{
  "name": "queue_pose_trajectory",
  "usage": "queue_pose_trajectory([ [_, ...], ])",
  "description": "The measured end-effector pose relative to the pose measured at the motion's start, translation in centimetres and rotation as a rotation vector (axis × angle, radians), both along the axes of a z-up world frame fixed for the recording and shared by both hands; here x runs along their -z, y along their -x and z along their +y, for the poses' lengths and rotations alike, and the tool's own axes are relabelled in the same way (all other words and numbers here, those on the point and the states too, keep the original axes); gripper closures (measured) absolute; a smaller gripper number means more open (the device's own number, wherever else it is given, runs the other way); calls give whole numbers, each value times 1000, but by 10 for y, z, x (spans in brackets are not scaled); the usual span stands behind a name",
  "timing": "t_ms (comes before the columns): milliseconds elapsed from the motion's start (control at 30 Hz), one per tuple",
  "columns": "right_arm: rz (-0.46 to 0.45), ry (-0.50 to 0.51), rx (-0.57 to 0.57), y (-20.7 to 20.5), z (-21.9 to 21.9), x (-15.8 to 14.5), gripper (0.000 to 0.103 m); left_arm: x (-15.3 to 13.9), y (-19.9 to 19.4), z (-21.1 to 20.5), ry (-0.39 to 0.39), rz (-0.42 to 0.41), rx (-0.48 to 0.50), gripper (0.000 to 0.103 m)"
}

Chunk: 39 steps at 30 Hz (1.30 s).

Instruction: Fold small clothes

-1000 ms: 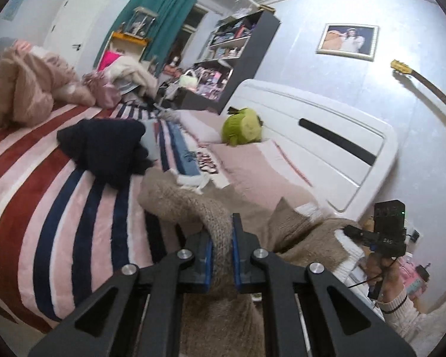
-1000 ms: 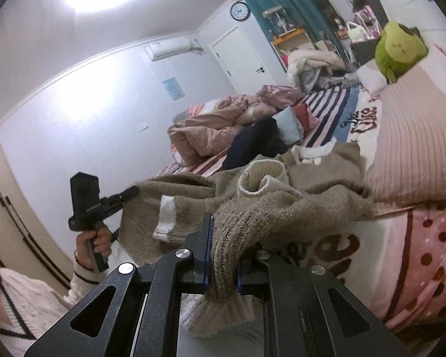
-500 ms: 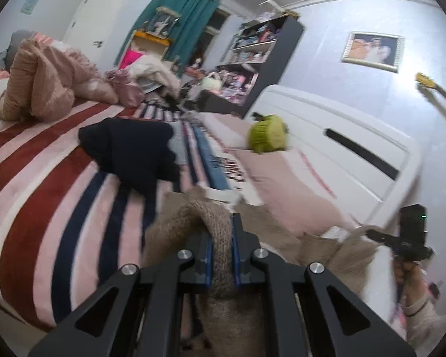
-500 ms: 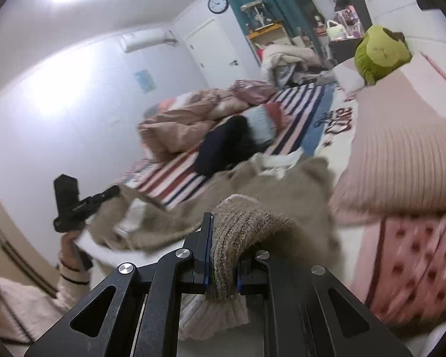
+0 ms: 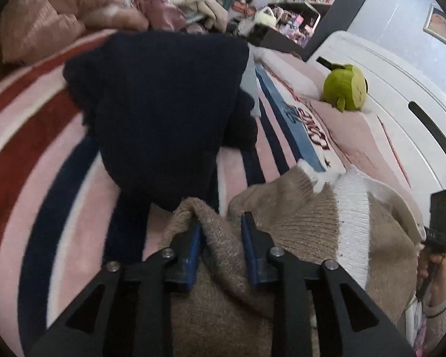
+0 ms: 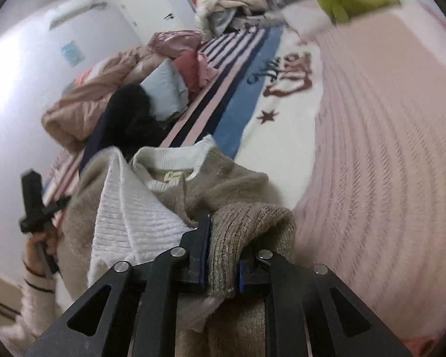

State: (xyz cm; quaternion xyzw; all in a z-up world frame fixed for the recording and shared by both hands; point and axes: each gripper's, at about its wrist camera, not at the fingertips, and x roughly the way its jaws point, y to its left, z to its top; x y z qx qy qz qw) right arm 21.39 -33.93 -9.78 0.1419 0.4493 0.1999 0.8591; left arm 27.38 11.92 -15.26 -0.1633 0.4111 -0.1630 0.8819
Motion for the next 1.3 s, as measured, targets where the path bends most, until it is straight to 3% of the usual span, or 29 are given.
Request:
queue_pose_trajectory([
  [100,13,-61,-11,4,-12,-3,84,-12,16,19,84,-56,39,63],
  [133,15,-65,-20,9,-12,-6,81,-20,25,26,98,-98,35,36],
  [167,11,-61,-30,15,-13,-11,71,-29,36,32,90,-150,15,7],
  [267,-52,-19,-15,31,-14,-31,25,-60,60,41,47,-261,29,5],
  [300,-81,0,-8,35,-13,-38,18,-67,66,41,47,-278,52,5],
  [400,-133,36,-2,45,-9,-56,18,-79,78,31,16,-307,112,4],
  [500,-119,47,-38,50,2,-58,17,-75,77,15,-50,-287,152,3],
  [633,-98,221,-72,53,27,-42,17,-54,67,-1,-96,-213,163,3],
  [867,-48,294,-73,30,43,-12,17,-21,36,-10,-122,-132,118,3],
  [933,-41,310,-67,19,45,-7,24,-16,19,-11,-125,-102,109,3],
  [967,-39,340,-67,11,47,-3,53,-13,12,-12,-113,-81,115,12],
  [1000,-36,359,-76,6,48,0,89,-10,6,-13,-90,-63,126,27],
  [1033,-38,366,-93,3,50,1,94,-8,1,-14,-86,-48,127,74],
  [1067,-60,370,-107,1,51,-2,95,-7,-2,-15,-114,-31,106,95],
  [1167,-168,407,-124,-2,50,-24,97,-27,-6,-12,-187,-97,23,99],
  [1267,-210,387,-61,-12,37,-50,97,-54,-8,0,-150,-169,-44,99],
  [1300,-230,388,-41,-15,33,-58,97,-59,-11,1,-170,-178,-58,99],
])
